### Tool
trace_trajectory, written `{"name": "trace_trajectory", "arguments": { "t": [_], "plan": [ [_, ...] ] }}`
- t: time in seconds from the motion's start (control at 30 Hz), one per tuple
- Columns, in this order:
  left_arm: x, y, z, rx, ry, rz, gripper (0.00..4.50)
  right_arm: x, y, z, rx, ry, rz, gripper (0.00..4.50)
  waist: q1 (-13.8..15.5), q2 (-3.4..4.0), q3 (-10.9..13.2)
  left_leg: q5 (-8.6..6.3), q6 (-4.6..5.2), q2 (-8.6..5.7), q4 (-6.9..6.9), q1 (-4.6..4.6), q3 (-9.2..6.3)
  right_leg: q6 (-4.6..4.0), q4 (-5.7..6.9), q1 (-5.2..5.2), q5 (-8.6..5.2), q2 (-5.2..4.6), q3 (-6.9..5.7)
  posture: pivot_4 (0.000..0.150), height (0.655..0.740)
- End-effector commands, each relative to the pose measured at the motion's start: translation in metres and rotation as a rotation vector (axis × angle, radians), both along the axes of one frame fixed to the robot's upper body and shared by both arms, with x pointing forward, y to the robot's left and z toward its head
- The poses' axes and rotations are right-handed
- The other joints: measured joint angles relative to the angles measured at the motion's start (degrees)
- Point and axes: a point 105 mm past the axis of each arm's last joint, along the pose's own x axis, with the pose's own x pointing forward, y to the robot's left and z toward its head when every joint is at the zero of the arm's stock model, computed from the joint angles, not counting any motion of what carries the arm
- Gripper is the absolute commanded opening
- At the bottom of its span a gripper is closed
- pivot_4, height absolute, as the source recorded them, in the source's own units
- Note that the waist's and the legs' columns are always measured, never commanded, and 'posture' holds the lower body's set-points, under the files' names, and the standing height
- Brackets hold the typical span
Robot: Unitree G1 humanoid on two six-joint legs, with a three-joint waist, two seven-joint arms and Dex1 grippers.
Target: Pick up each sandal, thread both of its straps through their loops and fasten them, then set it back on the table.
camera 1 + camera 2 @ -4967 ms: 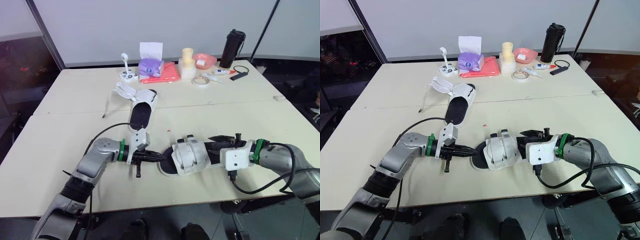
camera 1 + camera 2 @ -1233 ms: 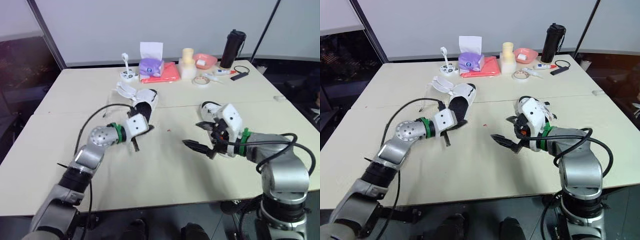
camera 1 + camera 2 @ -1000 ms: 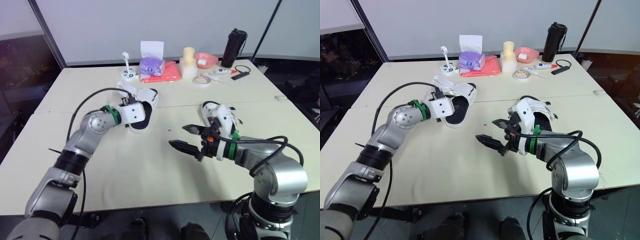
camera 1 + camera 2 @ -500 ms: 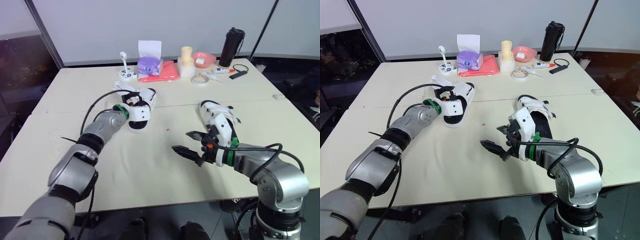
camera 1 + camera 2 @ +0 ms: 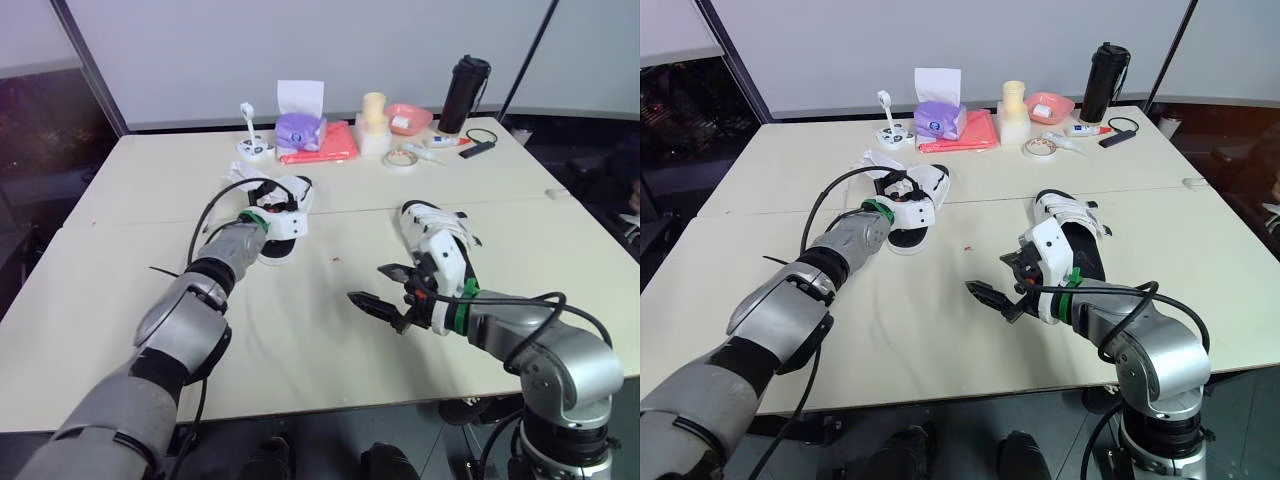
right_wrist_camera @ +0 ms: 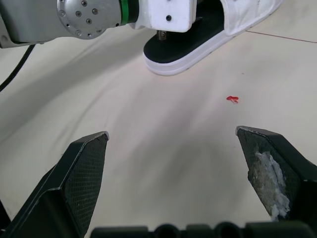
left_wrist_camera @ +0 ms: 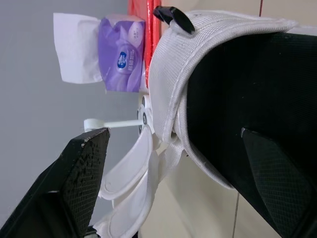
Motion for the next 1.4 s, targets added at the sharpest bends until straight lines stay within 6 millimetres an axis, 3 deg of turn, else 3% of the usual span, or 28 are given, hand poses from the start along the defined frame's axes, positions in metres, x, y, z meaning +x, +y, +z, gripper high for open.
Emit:
{"name": "trace_trajectory", "arguments": {
  "t": [0.03,0.2,0.23,0.37,0.63,0.8,0.93,1.03,1.33,1.4],
  "plan": [
    [0.003,0.001,0.014,-0.027,-0.025,0.017,2.64,-0.004,0.002,0.008,-0.001,-0.053,0.011,4.5,0.02,-0.02,0.01,0.0,0.0,0.0,0.0,0.0,0.0,0.0,0.0,0.0,0.0,0.0,0.0,0.15,0.7344],
    [0.003,0.002,0.01,-0.031,-0.015,0.027,0.07,-0.004,0.001,0.008,-0.003,-0.053,0.0,4.5,0.23,-0.08,0.04,0.0,0.0,0.0,0.02,0.01,0.0,0.0,0.0,0.03,0.0,0.0,0.0,0.15,0.7344],
    [0.003,0.003,0.01,-0.032,-0.015,0.029,0.02,-0.004,0.0,0.008,-0.005,-0.053,-0.001,4.5,0.24,-0.08,0.04,0.0,0.0,0.0,0.03,0.01,0.0,0.0,0.0,0.04,0.0,0.0,0.0,0.15,0.7344],
    [0.003,0.002,0.011,-0.055,-0.017,0.023,0.02,-0.004,-0.001,0.007,-0.007,-0.053,-0.006,4.5,0.22,-0.12,0.06,0.0,0.0,0.0,0.07,0.01,0.0,0.0,0.01,0.05,0.0,0.0,0.0,0.15,0.7344],
    [-0.006,-0.026,0.024,-0.246,0.013,-0.186,0.02,-0.004,0.0,0.005,-0.02,-0.052,-0.006,4.5,0.38,-0.14,0.07,0.0,0.0,-0.03,0.09,-0.02,0.0,0.0,0.01,0.05,0.0,-0.04,0.0,0.15,0.7344],
    [-0.036,-0.048,0.033,-0.337,0.094,-0.535,0.02,-0.002,-0.001,0.004,-0.028,-0.053,-0.004,4.5,0.24,-0.15,0.07,0.0,-0.01,-0.02,0.09,-0.03,0.0,-0.02,0.0,0.03,0.01,-0.05,0.0,0.15,0.7344],
    [-0.059,-0.049,0.036,-0.348,0.164,-0.717,0.02,-0.001,-0.003,0.004,-0.034,-0.052,-0.002,4.5,-0.15,-0.15,0.07,0.0,-0.01,0.01,0.07,-0.02,0.03,-0.04,0.02,-0.01,0.02,-0.04,0.01,0.15,0.7344],
    [-0.057,-0.041,0.032,-0.262,0.16,-0.685,0.02,0.0,-0.004,0.003,-0.035,-0.052,-0.001,4.5,-0.08,-0.15,0.07,0.01,0.0,0.01,0.08,-0.02,0.03,-0.04,0.02,0.01,0.02,-0.04,0.01,0.15,0.7344],
    [-0.022,-0.017,0.019,-0.059,0.039,-0.361,0.02,0.002,-0.001,0.001,-0.041,-0.056,0.011,4.5,0.15,-0.16,0.08,-0.04,0.09,-0.04,0.41,-0.09,0.01,-0.01,0.12,0.09,0.01,-0.03,-0.01,0.15,0.7344],
    [-0.018,-0.017,0.017,-0.047,0.026,-0.319,0.86,0.003,-0.001,0.0,-0.043,-0.058,0.012,4.5,0.16,-0.16,0.08,-0.05,0.1,-0.04,0.51,-0.12,0.0,-0.01,0.16,0.09,0.01,-0.03,-0.03,0.15,0.7344]
  ]
}}
